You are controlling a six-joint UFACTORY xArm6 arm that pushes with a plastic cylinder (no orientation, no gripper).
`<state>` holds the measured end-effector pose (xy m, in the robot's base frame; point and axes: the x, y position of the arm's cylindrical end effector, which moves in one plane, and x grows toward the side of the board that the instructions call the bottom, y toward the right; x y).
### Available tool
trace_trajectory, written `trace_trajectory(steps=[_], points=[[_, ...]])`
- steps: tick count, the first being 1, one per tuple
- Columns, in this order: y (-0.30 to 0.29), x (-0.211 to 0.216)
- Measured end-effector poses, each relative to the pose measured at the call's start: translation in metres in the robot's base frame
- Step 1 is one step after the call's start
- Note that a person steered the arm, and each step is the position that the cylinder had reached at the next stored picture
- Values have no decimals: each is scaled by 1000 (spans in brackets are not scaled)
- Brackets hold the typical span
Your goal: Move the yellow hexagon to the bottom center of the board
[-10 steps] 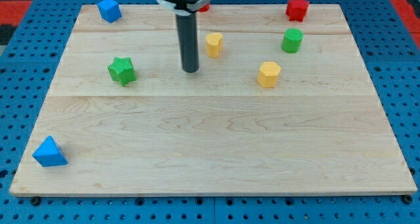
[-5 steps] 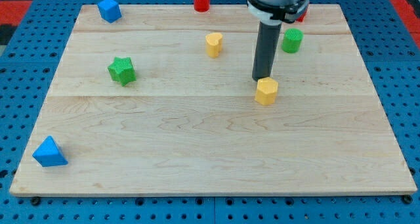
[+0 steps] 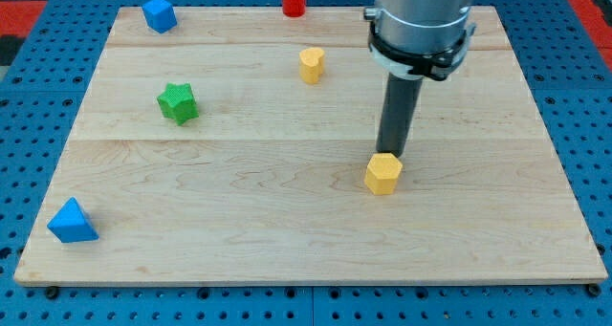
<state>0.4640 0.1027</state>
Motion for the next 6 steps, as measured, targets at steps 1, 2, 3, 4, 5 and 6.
trace_trajectory(steps=[1,2,3,4,5,6], points=[[13,17],[-4,34],[-54,34],[-91,34],[-105,31],[-124,24]])
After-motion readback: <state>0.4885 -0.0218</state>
